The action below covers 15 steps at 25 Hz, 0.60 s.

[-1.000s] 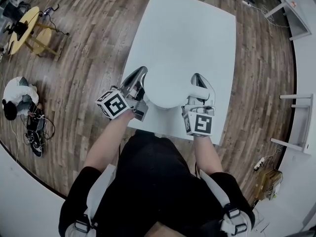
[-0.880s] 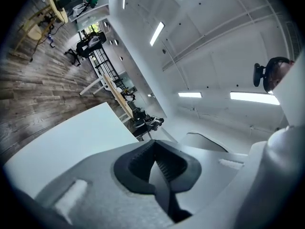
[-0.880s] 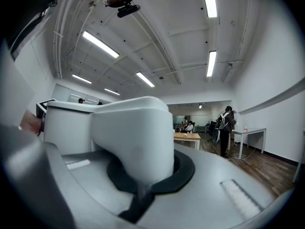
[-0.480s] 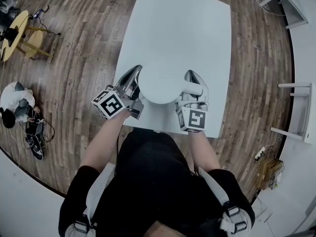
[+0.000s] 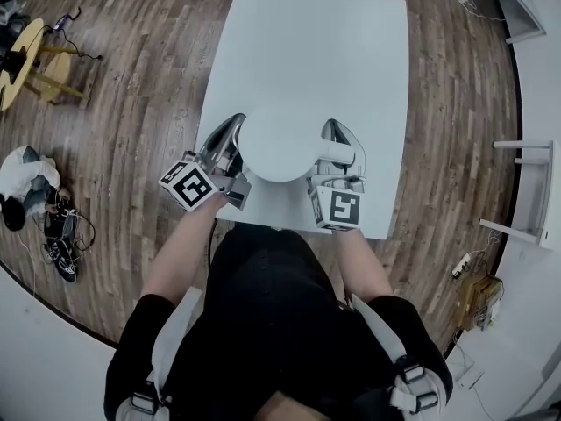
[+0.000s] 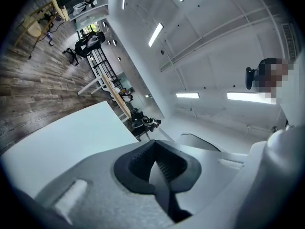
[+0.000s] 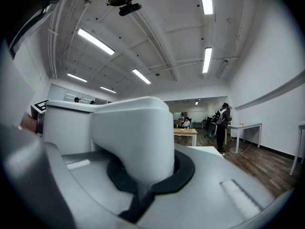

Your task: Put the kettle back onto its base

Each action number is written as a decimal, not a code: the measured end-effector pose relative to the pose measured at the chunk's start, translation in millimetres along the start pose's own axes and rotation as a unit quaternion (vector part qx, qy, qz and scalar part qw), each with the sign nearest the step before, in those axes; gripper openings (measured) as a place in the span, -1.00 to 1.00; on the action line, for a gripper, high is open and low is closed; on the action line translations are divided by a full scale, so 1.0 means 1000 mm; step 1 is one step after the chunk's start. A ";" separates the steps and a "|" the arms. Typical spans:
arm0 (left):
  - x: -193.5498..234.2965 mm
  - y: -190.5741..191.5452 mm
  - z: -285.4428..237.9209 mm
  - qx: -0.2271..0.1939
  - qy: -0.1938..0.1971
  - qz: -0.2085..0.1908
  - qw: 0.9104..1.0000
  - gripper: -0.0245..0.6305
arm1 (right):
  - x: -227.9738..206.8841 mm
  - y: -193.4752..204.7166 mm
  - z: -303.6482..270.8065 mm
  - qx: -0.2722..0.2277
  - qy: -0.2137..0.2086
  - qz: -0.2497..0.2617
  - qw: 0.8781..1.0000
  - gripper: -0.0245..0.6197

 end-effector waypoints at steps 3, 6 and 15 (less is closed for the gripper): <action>-0.002 0.003 0.001 -0.003 0.003 -0.003 1.000 -0.93 | -0.001 0.001 0.004 -0.001 0.001 0.001 1.000 -0.91; -0.006 0.006 0.000 -0.008 0.003 -0.005 1.000 -0.93 | -0.006 0.000 0.005 -0.003 0.003 0.003 1.000 -0.91; 0.001 0.014 0.006 -0.017 0.002 -0.020 1.000 -0.93 | -0.002 0.012 0.013 -0.007 0.008 -0.001 1.000 -0.91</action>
Point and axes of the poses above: the fingertips, and each gripper's own axes: z backward along the fingers, x to its left, y out of its underside, the point moved 5 cm from there along z, backward along the fingers, and after that the axes turned 3 degrees about x, right-handed, at the moved point
